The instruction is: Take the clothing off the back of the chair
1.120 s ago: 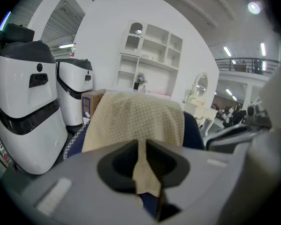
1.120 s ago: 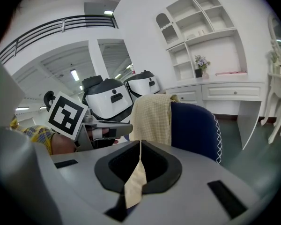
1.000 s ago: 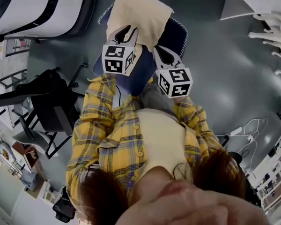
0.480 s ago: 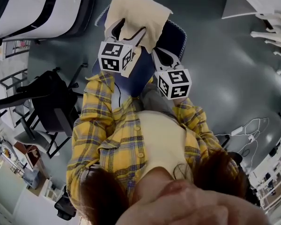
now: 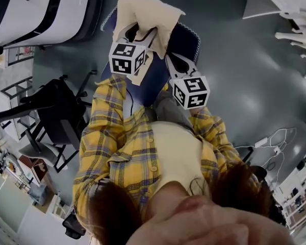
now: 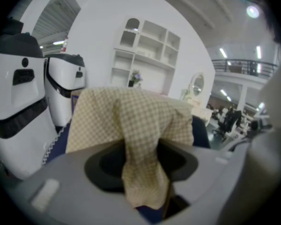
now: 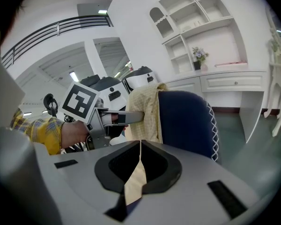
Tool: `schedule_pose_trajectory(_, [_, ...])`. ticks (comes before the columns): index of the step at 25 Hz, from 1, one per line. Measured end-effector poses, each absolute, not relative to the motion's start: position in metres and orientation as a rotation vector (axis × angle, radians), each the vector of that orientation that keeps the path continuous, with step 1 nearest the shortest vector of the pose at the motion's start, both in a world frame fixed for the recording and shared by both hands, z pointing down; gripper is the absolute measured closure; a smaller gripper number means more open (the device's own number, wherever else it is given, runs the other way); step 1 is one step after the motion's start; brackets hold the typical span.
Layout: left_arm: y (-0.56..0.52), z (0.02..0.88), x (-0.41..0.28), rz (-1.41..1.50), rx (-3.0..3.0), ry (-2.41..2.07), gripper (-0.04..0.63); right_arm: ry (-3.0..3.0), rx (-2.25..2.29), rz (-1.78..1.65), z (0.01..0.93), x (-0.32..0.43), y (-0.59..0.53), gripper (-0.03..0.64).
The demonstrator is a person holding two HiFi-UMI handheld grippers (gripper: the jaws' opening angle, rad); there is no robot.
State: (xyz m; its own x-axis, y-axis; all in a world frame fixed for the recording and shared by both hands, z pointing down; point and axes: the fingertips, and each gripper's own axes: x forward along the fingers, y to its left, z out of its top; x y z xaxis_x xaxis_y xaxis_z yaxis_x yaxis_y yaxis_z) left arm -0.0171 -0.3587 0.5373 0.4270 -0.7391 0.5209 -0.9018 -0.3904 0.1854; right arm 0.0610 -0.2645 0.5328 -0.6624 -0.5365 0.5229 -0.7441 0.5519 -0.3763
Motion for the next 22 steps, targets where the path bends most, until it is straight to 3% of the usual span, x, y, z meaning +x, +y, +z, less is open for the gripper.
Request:
schedule_pose_trajectory(8, [-0.352, 0.525, -0.023, 0.465, 2.195, -1.468, 0.551, -2.446, 1.085, 0.823, 0.527, 0.063, -0.26, 0.602])
schedule_pose_trajectory(22, [-0.327, 0.448, -0.028, 0.309, 2.378, -1.519, 0.565, -2.417, 1.269, 0.747, 0.494, 0.058, -0.231, 0.603])
